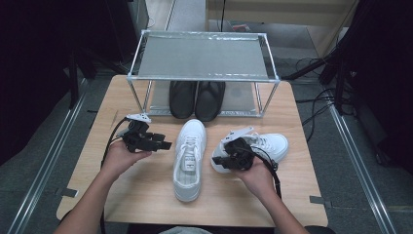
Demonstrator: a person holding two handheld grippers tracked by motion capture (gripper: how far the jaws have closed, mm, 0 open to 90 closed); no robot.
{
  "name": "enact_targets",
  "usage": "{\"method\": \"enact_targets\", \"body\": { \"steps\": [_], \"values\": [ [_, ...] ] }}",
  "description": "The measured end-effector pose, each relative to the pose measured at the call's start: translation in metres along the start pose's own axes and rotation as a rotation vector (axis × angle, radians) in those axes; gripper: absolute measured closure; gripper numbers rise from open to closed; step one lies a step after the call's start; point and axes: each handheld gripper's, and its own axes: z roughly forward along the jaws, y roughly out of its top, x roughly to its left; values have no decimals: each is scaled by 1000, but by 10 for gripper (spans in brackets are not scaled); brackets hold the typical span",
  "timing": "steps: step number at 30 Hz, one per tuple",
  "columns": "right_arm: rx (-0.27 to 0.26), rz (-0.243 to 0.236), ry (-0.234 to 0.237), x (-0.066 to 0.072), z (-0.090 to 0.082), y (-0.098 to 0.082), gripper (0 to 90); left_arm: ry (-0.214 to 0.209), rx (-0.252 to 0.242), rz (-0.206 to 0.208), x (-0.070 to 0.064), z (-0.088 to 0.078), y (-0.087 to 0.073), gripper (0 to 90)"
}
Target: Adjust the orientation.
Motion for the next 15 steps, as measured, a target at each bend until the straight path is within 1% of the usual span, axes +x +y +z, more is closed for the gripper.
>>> {"method": "enact_targets", "body": {
  "steps": [2, 3, 6, 9, 11, 12, 15],
  "values": [
    [-5, 15, 24, 0, 1, -1, 780, -1, -3, -1, 1, 0, 1, 441],
    [-3, 14, 33, 1, 3, -2, 780, -3, -3, -3, 1, 0, 1, 439],
    [14, 15, 45, 1, 7, -4, 780, -4, 7, -4, 1, 2, 1, 437],
    [27, 10, 58, 1, 13, -7, 772, 4, 6, 4, 1, 2, 1, 435],
    [38, 5, 56, 2, 16, -8, 767, 3, 0, 5, 1, 2, 1, 430],
    [38, 0, 57, 2, 16, -8, 766, 3, -1, 6, 1, 2, 1, 425],
    [25, 15, 82, -1, 13, -9, 746, 7, -1, 6, 1, 2, 0, 416]
  ]
}}
